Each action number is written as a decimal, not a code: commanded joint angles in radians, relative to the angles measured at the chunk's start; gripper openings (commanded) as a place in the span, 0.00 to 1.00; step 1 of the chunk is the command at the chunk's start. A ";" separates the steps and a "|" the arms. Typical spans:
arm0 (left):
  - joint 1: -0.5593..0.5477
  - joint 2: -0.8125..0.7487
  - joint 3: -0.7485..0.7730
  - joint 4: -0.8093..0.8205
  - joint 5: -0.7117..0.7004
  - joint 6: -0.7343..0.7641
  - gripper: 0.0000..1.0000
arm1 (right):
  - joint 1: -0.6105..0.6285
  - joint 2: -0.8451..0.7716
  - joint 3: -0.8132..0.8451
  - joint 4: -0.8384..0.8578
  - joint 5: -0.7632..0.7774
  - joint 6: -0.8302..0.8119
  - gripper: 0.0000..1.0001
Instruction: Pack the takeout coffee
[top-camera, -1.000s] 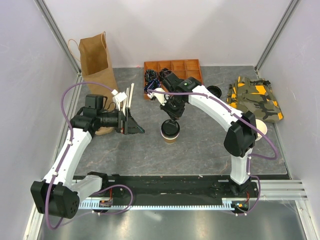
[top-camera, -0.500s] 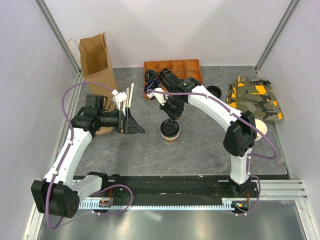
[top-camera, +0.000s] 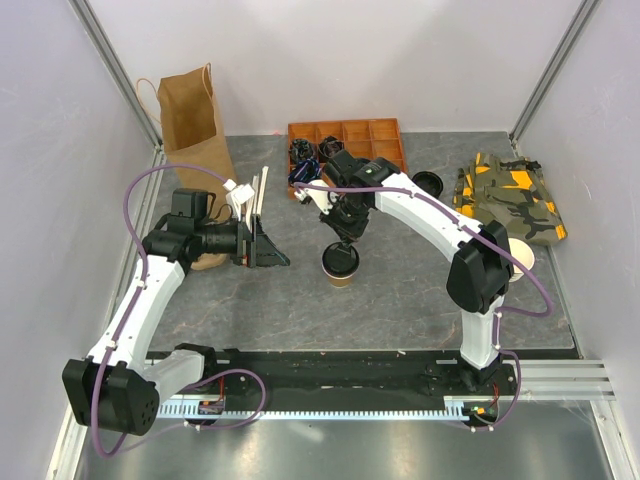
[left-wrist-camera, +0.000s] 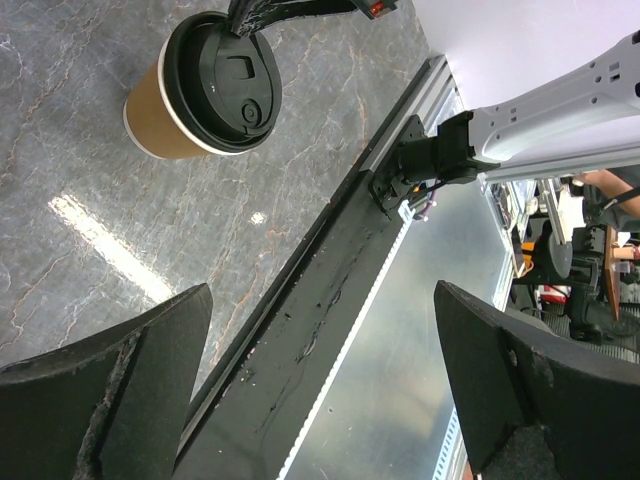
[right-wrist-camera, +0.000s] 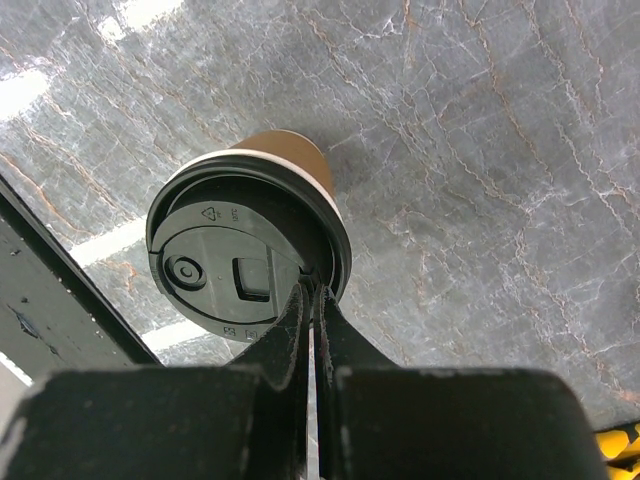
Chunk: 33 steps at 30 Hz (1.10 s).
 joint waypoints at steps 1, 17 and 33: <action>0.004 0.002 -0.004 0.026 0.028 -0.025 0.99 | 0.003 -0.002 -0.006 0.020 -0.015 -0.014 0.00; 0.004 0.012 -0.002 0.029 0.023 -0.028 0.99 | 0.003 -0.005 -0.010 0.015 -0.032 -0.014 0.09; 0.004 0.015 -0.005 0.032 0.023 -0.034 0.99 | -0.001 -0.011 0.007 -0.010 -0.022 -0.019 0.09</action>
